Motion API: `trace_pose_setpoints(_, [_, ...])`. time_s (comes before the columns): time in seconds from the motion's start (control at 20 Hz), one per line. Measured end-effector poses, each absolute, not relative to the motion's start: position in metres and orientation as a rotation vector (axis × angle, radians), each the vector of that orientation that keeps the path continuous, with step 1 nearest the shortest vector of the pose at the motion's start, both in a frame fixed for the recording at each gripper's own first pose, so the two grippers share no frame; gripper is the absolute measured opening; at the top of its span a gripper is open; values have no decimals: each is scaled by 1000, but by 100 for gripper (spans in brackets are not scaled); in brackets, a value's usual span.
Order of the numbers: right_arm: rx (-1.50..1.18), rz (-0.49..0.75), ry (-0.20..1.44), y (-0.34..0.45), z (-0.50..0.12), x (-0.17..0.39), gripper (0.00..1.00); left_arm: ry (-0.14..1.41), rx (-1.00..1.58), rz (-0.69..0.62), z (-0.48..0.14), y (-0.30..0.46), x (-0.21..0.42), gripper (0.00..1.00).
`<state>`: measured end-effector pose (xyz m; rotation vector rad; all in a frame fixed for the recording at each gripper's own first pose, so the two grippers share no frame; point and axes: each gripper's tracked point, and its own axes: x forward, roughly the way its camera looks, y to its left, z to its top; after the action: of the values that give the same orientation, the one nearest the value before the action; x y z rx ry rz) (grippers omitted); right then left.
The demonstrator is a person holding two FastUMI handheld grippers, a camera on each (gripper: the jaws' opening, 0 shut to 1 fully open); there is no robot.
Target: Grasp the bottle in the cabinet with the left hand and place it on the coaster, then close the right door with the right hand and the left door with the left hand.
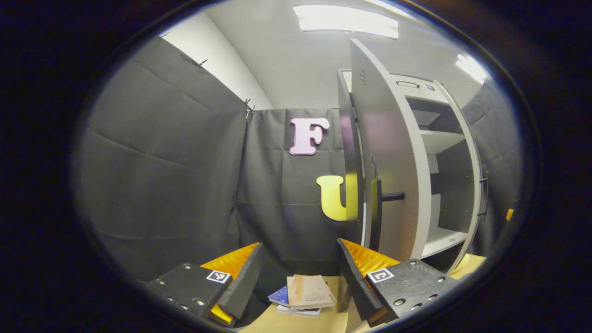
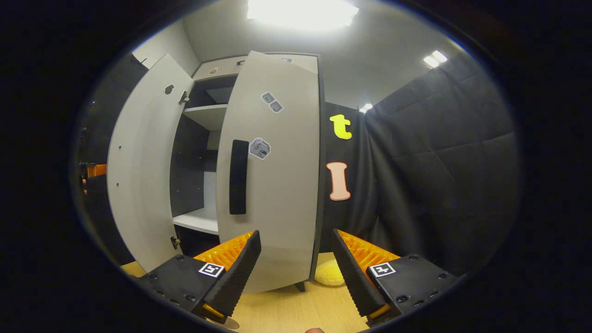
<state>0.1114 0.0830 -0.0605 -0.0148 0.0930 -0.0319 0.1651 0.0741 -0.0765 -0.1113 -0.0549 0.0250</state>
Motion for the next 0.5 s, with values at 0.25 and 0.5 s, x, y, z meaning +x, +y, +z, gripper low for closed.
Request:
trace_pose_setpoints(0.25, [-20,-79,99,39,-64,99,96,-60,-54,77,-73,81,166,89])
trace_pose_setpoints(0.5, [4,-101,89,10,-61,95,96,-59,-42,107,-72,82,170,95])
